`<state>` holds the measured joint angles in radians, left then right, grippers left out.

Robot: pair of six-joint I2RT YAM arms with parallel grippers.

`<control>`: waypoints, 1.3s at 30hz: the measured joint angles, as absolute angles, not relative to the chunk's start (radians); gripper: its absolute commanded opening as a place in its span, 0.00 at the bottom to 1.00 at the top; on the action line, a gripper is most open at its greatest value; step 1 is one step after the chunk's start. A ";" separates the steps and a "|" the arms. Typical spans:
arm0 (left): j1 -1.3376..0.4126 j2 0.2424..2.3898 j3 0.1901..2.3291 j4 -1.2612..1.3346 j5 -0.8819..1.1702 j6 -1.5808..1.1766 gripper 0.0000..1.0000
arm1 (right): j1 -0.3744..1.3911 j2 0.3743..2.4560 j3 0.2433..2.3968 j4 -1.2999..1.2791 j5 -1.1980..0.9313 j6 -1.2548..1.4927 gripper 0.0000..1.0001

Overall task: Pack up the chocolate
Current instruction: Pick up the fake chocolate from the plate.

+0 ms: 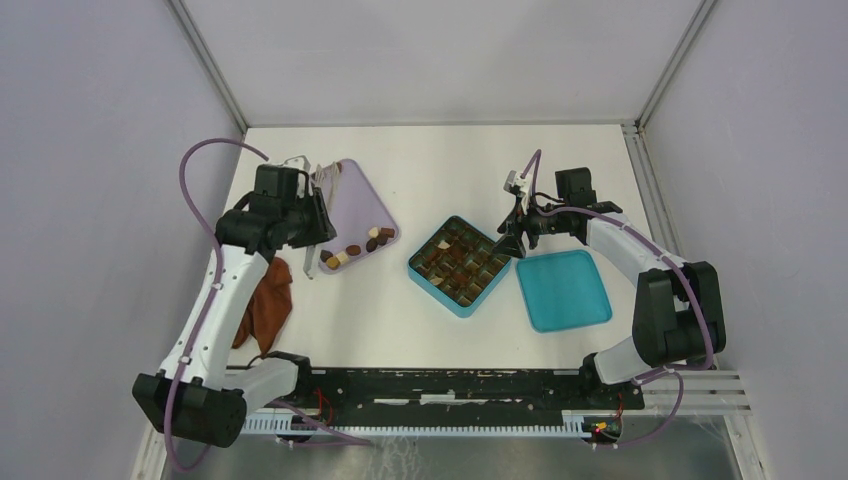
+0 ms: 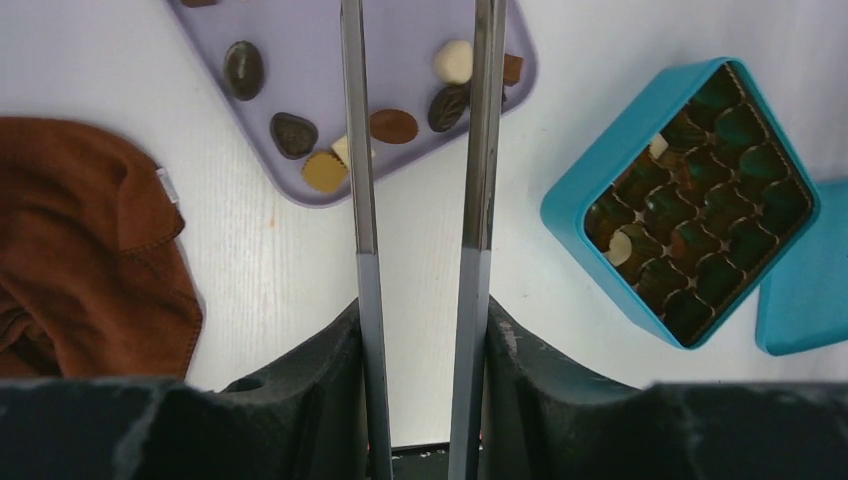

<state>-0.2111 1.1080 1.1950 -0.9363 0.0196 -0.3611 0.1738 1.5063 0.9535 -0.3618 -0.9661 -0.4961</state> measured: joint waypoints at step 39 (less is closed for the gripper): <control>0.057 1.419 1.094 -0.881 0.115 -0.287 0.45 | 0.174 1.472 0.953 -0.380 -0.995 -0.507 0.71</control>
<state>0.0566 1.4193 1.0943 -0.8814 0.1154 -0.2867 0.1738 1.4715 0.9535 -0.3801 -0.9947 -0.5068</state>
